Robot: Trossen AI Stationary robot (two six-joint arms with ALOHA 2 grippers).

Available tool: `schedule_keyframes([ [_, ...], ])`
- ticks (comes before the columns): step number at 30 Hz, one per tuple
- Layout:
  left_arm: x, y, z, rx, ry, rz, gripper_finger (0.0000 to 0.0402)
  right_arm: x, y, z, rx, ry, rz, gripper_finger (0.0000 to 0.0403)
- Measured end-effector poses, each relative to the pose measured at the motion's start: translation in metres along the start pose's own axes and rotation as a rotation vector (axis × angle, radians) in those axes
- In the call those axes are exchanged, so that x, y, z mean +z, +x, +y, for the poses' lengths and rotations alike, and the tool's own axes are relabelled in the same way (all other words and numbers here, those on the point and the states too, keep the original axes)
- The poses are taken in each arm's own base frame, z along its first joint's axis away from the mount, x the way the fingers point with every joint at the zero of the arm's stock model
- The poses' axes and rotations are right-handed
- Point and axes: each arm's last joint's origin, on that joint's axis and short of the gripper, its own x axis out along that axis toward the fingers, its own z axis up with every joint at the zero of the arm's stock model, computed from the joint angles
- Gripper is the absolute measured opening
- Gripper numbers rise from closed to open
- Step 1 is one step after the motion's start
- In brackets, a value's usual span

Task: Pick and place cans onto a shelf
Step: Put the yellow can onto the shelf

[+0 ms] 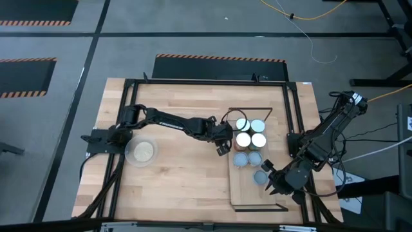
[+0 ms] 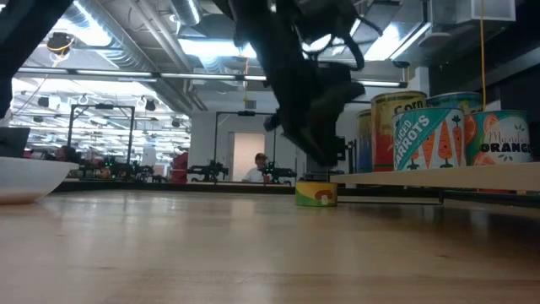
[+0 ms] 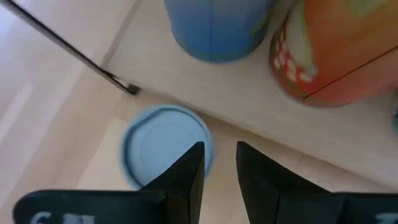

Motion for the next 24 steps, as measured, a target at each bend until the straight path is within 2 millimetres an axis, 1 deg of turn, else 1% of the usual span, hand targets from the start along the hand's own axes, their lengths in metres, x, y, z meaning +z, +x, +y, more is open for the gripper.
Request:
schedule_keyframes([
  [3, -0.006, 0.012, -0.001, 0.012, 0.01, 0.031, 0.0086, 0.0, 0.0, 0.0, 0.0, 0.0, -0.002, 0.0101],
  [6, -0.009, 0.018, -0.002, 0.016, 0.012, 0.036, 0.0086, 0.0, 0.0, 0.0, 0.0, 0.0, -0.002, 0.0101],
  [18, -0.011, 0.021, -0.002, 0.022, 0.018, 0.047, 0.0086, 0.0, 0.0, 0.0, 0.0, 0.001, -0.004, 0.0101],
  [21, -0.013, 0.025, -0.002, 0.026, 0.022, 0.056, 0.0086, 0.001, 0.0, 0.0, 0.001, 0.001, -0.009, 0.0101],
  [24, -0.015, 0.025, -0.001, 0.03, 0.029, 0.077, 0.0086, 0.001, 0.0, 0.0, 0.001, 0.001, -0.008, 0.0101],
])
